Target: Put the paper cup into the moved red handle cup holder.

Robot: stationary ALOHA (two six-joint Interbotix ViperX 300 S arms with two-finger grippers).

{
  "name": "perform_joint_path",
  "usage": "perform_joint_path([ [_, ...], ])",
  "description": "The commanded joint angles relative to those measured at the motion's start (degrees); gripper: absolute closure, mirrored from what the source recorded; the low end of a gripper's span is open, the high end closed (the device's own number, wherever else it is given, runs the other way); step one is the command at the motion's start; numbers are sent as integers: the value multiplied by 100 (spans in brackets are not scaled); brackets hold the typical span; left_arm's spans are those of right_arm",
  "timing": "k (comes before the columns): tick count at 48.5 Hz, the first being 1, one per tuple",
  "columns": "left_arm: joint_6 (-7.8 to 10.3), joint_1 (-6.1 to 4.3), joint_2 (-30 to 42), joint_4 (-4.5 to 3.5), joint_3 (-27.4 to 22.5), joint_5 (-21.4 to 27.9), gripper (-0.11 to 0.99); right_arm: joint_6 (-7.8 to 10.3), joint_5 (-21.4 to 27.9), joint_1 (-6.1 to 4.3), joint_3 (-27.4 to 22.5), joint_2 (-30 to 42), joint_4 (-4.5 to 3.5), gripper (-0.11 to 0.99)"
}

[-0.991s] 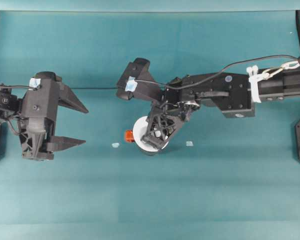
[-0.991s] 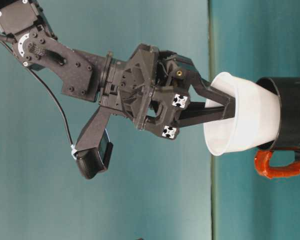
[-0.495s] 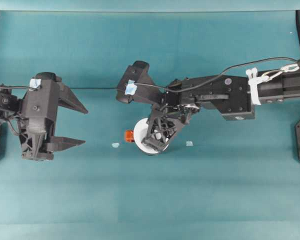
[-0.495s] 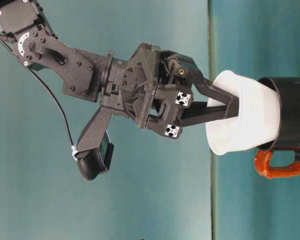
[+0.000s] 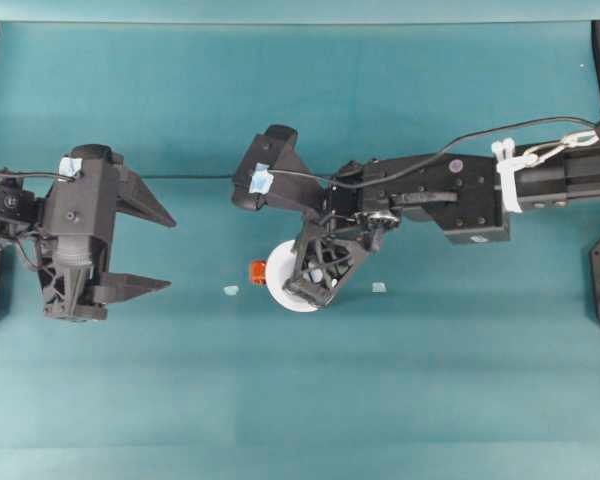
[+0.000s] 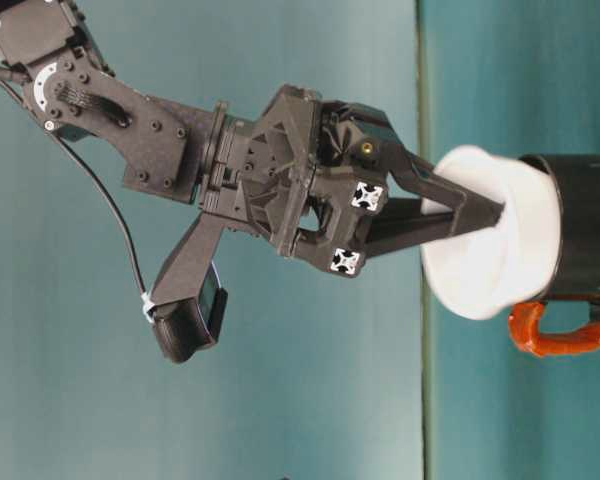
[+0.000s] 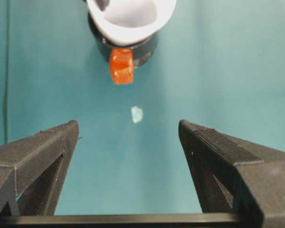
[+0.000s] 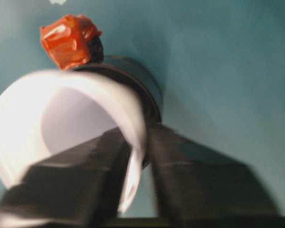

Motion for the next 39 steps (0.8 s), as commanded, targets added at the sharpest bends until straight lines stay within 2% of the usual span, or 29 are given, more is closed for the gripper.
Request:
perform_joint_path([
  [1, 0, 9, -18, 9, -70, -26, -6, -53, 0, 70, -62, -97, 9, 78],
  [3, 0, 9, -18, 9, -70, -26, -6, -44, 0, 97, -79, -105, 9, 70],
  [12, 0, 9, -44, 9, -70, -26, -6, -18, 53, 176, -176, -211, -18, 16],
  [14, 0, 0, -44, 9, -70, -35, -6, -18, 79, 185, -202, -237, -18, 7],
  [20, 0, 9, -44, 9, -70, -26, -6, -26, 123, 185, -246, -281, -18, 10],
  [39, -9, 9, -44, 9, -62, -26, -6, -53, 123, 185, -264, -334, -35, 10],
])
